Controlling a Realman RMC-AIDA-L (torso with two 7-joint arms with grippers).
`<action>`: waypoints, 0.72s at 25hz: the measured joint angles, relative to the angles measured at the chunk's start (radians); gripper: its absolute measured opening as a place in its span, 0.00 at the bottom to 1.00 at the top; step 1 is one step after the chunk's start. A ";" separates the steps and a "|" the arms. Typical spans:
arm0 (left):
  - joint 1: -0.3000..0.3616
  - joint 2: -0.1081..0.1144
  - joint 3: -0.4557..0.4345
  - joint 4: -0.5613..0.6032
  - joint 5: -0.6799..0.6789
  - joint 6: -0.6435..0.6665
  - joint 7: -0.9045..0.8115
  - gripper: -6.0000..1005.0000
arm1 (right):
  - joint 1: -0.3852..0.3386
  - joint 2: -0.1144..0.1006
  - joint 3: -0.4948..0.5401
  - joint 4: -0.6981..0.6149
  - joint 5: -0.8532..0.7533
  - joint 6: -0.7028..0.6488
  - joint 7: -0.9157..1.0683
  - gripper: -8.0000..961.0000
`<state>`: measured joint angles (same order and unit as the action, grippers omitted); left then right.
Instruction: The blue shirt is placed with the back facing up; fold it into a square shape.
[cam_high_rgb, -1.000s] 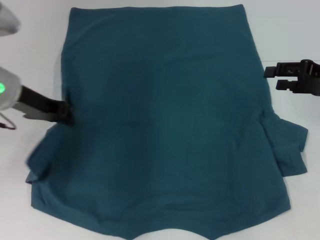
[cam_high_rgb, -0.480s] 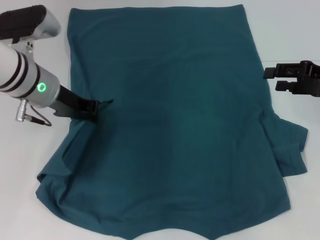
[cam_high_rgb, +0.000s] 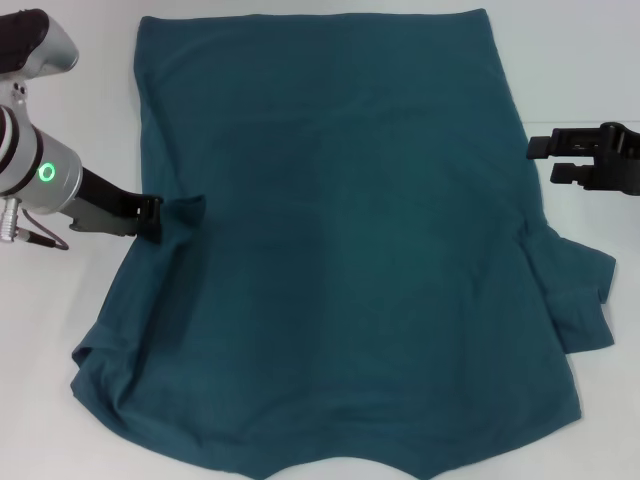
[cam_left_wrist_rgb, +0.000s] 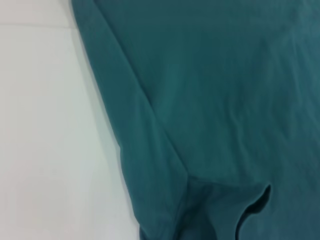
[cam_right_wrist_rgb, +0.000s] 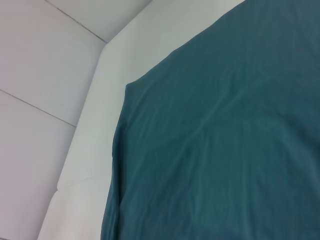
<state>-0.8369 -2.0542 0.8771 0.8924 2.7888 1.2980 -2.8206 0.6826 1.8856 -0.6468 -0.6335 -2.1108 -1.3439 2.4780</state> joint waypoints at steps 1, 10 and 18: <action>0.001 -0.001 0.000 0.002 0.000 0.000 0.000 0.01 | 0.000 0.000 0.000 0.000 0.000 0.000 0.000 0.69; 0.001 -0.014 0.000 0.004 -0.047 0.013 0.023 0.01 | -0.001 0.000 0.000 0.000 0.000 -0.001 0.002 0.68; 0.010 0.002 -0.020 0.020 -0.158 0.058 0.092 0.10 | -0.001 -0.003 0.001 0.000 0.000 -0.001 -0.003 0.67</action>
<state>-0.8270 -2.0517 0.8570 0.9122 2.6305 1.3555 -2.7290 0.6811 1.8828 -0.6455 -0.6334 -2.1107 -1.3450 2.4753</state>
